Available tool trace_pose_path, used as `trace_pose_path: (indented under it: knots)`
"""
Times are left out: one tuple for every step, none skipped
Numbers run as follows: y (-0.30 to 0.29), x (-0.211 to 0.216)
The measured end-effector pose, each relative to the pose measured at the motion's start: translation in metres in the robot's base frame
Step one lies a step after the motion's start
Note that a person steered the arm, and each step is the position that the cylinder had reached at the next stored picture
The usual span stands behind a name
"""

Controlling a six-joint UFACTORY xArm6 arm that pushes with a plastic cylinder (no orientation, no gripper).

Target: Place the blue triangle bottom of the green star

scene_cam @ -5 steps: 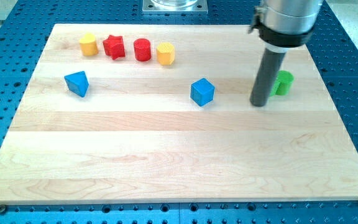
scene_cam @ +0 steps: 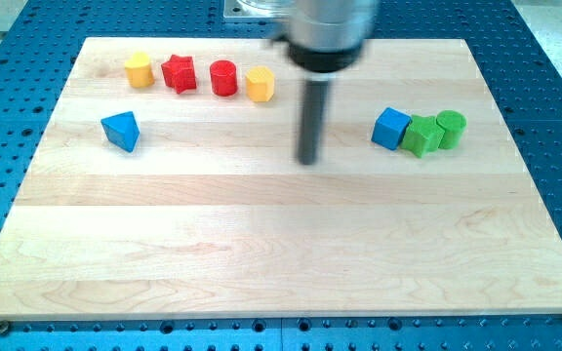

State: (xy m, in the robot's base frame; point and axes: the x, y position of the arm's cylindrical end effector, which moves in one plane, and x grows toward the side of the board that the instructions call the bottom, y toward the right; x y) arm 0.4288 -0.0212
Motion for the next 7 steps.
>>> trace_pose_path:
  knots:
    - [-0.168, 0.022]
    - [-0.267, -0.021]
    - [-0.156, -0.048]
    - [-0.076, -0.044]
    - [-0.074, -0.045]
    - [-0.175, -0.03]
    - [-0.14, -0.005]
